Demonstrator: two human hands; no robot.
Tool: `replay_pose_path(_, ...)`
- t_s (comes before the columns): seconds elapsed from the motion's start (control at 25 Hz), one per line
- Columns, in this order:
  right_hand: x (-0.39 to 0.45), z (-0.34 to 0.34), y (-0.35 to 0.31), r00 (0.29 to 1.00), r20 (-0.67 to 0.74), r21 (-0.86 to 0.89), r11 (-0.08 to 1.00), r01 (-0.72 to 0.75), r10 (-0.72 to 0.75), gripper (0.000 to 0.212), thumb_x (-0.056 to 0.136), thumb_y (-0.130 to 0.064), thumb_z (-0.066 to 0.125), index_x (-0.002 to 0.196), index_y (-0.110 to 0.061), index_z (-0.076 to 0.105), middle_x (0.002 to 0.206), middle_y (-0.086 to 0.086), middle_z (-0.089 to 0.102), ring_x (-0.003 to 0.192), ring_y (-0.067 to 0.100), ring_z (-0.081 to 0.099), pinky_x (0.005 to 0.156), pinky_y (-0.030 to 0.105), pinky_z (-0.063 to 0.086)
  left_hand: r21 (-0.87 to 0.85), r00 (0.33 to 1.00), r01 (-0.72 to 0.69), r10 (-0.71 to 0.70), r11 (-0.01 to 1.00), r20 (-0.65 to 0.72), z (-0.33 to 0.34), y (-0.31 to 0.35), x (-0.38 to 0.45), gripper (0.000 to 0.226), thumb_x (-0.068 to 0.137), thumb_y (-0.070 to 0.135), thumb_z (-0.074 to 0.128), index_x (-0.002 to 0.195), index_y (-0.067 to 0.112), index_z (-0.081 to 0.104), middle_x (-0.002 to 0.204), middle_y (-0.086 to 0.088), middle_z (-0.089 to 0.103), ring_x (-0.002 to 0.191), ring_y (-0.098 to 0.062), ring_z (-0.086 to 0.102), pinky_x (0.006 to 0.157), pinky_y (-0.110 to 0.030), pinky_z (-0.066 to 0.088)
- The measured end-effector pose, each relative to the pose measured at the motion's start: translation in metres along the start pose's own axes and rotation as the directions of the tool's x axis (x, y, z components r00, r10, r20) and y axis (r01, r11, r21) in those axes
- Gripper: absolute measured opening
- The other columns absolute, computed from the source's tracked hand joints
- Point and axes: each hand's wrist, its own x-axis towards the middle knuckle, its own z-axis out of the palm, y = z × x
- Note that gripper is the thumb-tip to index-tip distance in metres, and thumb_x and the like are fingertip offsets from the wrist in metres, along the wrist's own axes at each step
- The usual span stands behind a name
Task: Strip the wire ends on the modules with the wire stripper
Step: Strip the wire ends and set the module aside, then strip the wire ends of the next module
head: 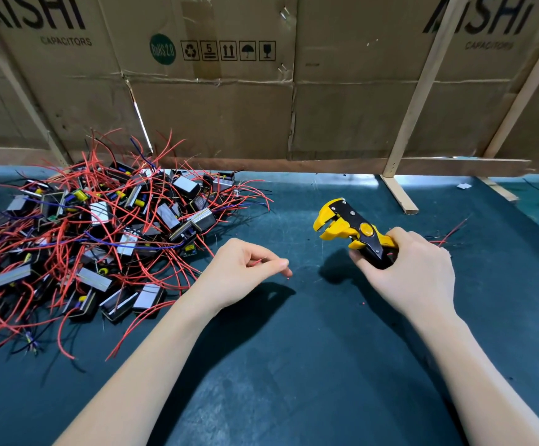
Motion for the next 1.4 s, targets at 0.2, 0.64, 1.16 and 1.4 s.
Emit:
replay_pose_path(0.2, 0.002, -0.002, 0.002, 0.998, -0.010, 0.091, 0.994, -0.054, 0.055, 0.047, 0.075, -0.059, 0.069, 0.071, -0.015, 0.052, 0.070, 0.001, 0.056, 0.071, 0.032, 0.057, 0.076, 0.047, 0.047, -0.017, 0.993, 0.115, -0.114, 0.993, 0.011, -0.009, -0.004, 0.004, 0.029, 0.082, 0.044, 0.074, 0.105, 0.031, 0.063, 0.055, 0.005, 0.043, 0.052, -0.015, 0.037, 0.053, -0.024, 0.032)
replay_pose_path(0.64, 0.015, -0.013, 0.018, 0.947, -0.212, 0.330, 0.929, -0.164, 0.243, 0.042, 0.077, -0.055, 0.072, 0.077, -0.016, 0.056, 0.072, 0.002, 0.059, 0.071, 0.026, 0.053, 0.067, 0.035, 0.042, -0.297, 0.944, -0.328, 0.320, 0.897, -0.077, 0.004, 0.027, -0.007, 0.042, 0.094, 0.014, 0.060, 0.135, 0.021, 0.055, 0.107, 0.005, 0.073, 0.092, -0.012, 0.070, 0.081, -0.019, 0.051)
replay_pose_path(1.16, 0.008, -0.015, 0.006, 0.947, 0.242, 0.801, 0.595, -0.071, -0.213, 0.045, 0.074, -0.050, 0.070, 0.078, -0.006, 0.059, 0.068, 0.009, 0.054, 0.068, 0.014, 0.049, 0.071, 0.033, 0.039, 0.529, 0.753, -0.040, 0.374, 0.848, -0.542, -0.055, -0.011, 0.000, 0.015, 0.089, 0.006, 0.063, 0.100, 0.014, 0.069, 0.086, 0.000, 0.068, 0.082, -0.027, 0.060, 0.078, -0.041, 0.049)
replay_pose_path(1.4, -0.004, -0.022, -0.006, 0.610, 0.565, 0.770, 0.621, -0.146, -0.556, 0.036, 0.082, -0.058, 0.060, 0.090, -0.024, 0.072, 0.085, 0.015, 0.072, 0.094, 0.034, 0.064, 0.080, 0.041, 0.045, 0.696, 0.957, 0.210, 0.003, 0.687, -0.292, -0.048, -0.019, 0.002, 0.023, 0.086, 0.030, 0.067, 0.108, 0.023, 0.066, 0.099, 0.001, 0.061, 0.103, -0.024, 0.058, 0.078, -0.033, 0.046)
